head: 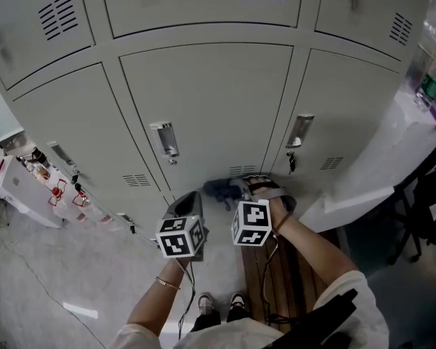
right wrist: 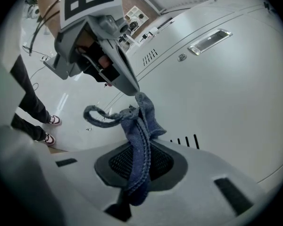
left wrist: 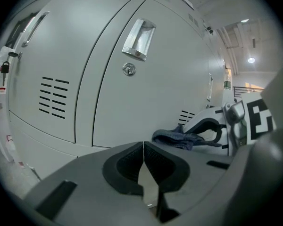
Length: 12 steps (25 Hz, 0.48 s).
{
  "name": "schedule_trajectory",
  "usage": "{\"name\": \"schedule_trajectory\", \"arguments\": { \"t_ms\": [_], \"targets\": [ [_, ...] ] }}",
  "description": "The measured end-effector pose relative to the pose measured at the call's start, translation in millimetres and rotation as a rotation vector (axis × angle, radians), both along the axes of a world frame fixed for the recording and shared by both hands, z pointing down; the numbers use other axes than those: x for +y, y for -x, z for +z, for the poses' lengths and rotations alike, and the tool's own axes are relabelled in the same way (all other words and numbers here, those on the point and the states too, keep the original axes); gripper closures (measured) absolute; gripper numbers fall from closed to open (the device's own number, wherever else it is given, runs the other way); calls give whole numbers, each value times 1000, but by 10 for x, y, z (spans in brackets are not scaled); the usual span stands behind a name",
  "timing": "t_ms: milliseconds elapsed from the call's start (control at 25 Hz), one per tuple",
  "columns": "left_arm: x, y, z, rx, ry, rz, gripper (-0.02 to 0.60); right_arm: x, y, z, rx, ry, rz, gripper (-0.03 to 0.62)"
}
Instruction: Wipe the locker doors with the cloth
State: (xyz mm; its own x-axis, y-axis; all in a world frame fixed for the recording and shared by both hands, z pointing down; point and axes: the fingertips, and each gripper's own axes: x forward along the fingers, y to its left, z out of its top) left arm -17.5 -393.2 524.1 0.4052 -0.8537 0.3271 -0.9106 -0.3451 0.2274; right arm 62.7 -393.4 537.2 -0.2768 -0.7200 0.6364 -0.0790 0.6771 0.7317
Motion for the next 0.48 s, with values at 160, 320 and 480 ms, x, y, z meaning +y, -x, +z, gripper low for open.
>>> {"name": "schedule_trajectory", "arguments": {
  "t_ms": [160, 320, 480],
  "targets": [
    [4, 1, 33, -2, 5, 3, 572, -1, 5, 38, -10, 8, 5, 551],
    [17, 11, 41, -5, 7, 4, 572, 0, 4, 39, -19, 4, 11, 551],
    [43, 27, 21, -4, 6, 5, 572, 36, 6, 41, -44, 8, 26, 551]
  ]
}}
